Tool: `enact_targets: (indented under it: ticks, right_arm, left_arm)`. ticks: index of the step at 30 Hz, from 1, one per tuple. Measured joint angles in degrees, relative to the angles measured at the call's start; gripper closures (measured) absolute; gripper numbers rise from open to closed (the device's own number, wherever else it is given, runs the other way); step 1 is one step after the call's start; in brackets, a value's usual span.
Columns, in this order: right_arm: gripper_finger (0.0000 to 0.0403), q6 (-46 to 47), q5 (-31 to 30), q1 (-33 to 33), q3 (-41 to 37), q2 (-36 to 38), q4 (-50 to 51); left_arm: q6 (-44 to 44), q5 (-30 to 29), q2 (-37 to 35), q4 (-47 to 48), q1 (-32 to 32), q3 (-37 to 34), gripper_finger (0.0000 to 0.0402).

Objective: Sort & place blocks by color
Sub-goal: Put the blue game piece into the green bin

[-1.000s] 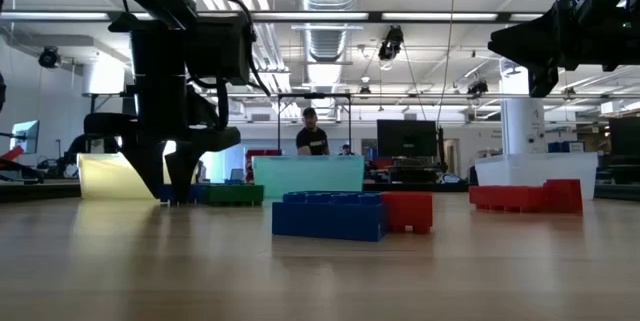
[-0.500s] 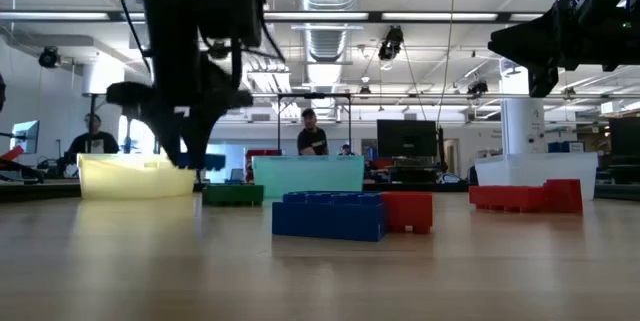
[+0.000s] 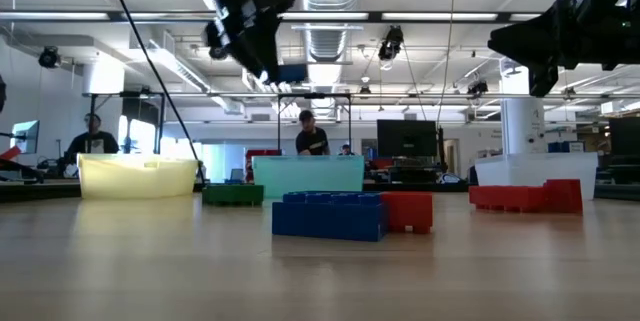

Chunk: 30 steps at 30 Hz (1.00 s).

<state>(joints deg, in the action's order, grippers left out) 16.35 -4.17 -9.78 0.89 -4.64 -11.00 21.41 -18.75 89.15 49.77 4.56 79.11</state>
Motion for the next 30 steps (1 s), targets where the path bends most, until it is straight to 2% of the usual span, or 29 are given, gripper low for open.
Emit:
enact_targets:
  ticks: [5, 9, 11, 15, 21, 30]
  right_arm:
    - [0.0335, -0.1, -1.0, 0.0, 0.0, 0.0, -0.4]
    - [0.0335, -0.1, -1.0, 0.0, 0.0, 0.0, -1.3]
    - [0.0335, -0.1, -1.0, 0.0, 0.0, 0.0, -1.5]
    - [0.0335, 0.1, -1.1, 0.0, 0.0, 0.0, -1.5]
    - [0.0335, 0.1, -1.1, 0.0, 0.0, 0.0, -1.3]
    - [0.0335, 0.1, -1.1, 0.0, 0.0, 0.0, -1.2]
  left_arm:
    - [-26.0, 1.2, 1.9, -1.6, 2.6, 3.0, 0.0274]
    - [-40.4, 2.0, 3.6, -5.7, 5.8, 3.3, 0.0274]
    - [-44.9, 3.3, 4.6, -7.9, 7.7, 3.3, 0.0274]
    - [-48.3, 9.4, 7.0, -10.9, 12.0, 3.6, 0.0274]
    - [-47.3, 15.3, 12.4, -12.2, 18.4, 4.3, 0.0274]
    - [-47.8, 17.2, 19.6, -13.7, 23.0, 4.3, 0.0274]
